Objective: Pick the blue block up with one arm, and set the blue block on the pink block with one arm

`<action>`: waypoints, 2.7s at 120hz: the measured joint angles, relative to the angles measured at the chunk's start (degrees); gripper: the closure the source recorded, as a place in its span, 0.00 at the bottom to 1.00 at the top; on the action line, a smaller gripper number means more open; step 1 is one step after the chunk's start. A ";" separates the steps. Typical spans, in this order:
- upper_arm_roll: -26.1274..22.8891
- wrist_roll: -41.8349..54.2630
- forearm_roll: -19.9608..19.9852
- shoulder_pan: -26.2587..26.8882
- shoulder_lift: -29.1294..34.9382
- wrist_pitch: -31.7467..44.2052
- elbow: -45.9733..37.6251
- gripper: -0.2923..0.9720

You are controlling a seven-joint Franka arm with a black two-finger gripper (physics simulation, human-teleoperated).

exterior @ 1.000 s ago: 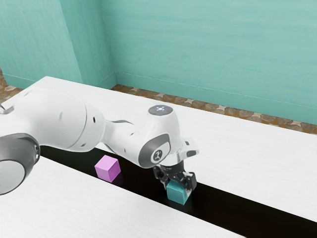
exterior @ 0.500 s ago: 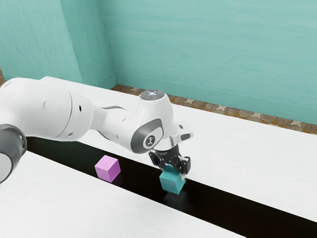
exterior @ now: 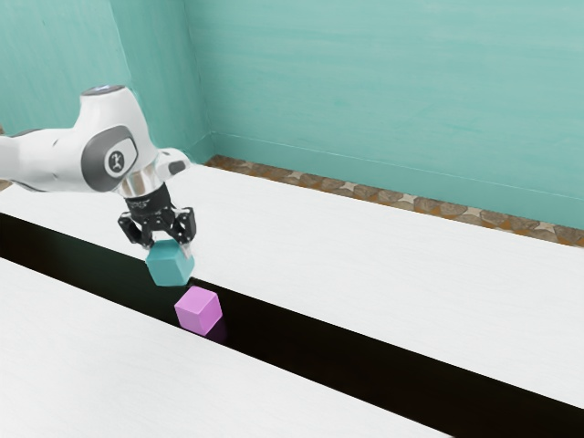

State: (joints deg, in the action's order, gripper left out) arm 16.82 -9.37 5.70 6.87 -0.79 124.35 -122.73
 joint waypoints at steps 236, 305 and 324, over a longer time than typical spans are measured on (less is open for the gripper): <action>2.20 6.18 -3.83 13.31 -3.52 13.44 -5.64 0.48; 3.45 6.43 -4.00 11.52 -4.35 15.08 -5.64 0.47; 4.36 8.36 -4.13 11.39 -4.19 15.00 -5.69 0.47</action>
State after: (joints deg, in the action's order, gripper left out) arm 21.18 -1.00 1.57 18.25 -4.97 139.35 -128.42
